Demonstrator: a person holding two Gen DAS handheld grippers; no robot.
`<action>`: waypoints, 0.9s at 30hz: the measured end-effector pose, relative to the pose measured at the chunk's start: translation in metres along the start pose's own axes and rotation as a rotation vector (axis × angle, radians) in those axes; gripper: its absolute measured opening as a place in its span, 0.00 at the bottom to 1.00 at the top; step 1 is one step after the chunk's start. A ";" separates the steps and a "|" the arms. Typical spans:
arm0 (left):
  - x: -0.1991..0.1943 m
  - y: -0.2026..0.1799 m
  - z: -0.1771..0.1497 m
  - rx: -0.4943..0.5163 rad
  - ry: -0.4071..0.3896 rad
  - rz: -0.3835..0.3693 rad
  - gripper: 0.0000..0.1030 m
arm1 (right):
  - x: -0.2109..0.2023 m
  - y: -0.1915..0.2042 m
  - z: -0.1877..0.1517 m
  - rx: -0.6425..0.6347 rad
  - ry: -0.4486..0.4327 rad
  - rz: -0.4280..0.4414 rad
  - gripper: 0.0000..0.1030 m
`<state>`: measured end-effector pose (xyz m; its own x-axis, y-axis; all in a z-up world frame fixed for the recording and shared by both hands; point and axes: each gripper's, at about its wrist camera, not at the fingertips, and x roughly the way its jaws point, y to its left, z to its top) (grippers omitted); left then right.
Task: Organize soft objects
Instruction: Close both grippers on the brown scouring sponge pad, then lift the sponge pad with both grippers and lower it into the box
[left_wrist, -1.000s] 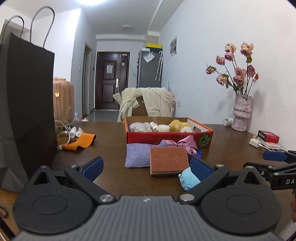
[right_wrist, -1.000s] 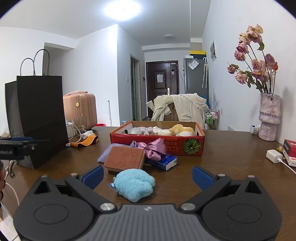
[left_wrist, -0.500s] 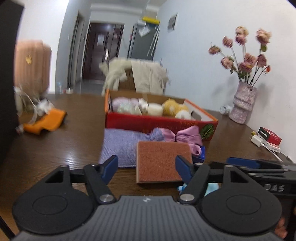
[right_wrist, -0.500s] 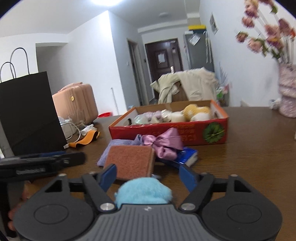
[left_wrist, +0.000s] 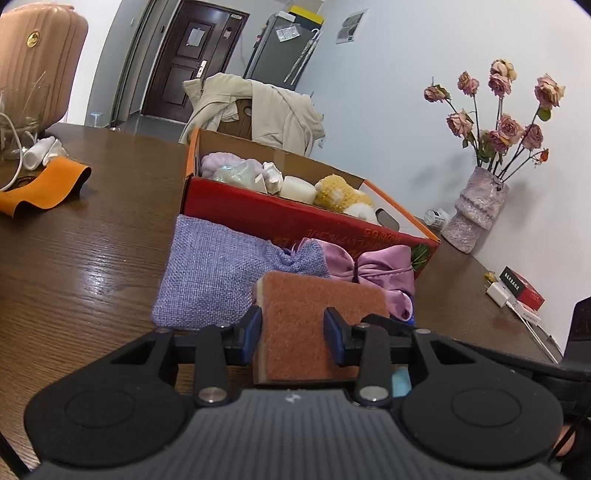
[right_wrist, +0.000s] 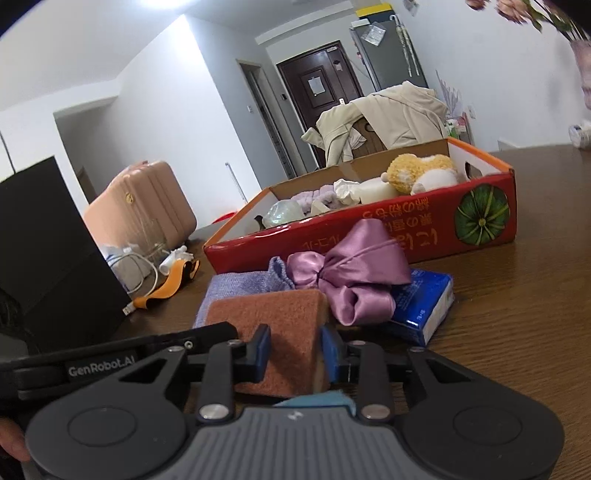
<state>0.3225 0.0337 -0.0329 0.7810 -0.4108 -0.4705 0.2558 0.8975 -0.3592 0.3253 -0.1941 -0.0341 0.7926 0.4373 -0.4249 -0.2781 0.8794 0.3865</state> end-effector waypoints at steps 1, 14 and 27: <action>0.000 0.000 0.000 -0.001 0.001 0.000 0.36 | -0.001 -0.002 -0.001 0.005 -0.005 0.006 0.28; -0.010 -0.006 -0.006 0.010 0.013 0.031 0.34 | 0.003 -0.008 -0.003 0.034 -0.003 0.042 0.28; -0.105 -0.051 -0.003 0.047 -0.150 0.041 0.33 | -0.077 0.039 0.002 -0.048 -0.151 0.093 0.28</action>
<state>0.2258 0.0300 0.0321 0.8667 -0.3482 -0.3572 0.2454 0.9210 -0.3025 0.2551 -0.1936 0.0156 0.8336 0.4874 -0.2598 -0.3771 0.8459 0.3771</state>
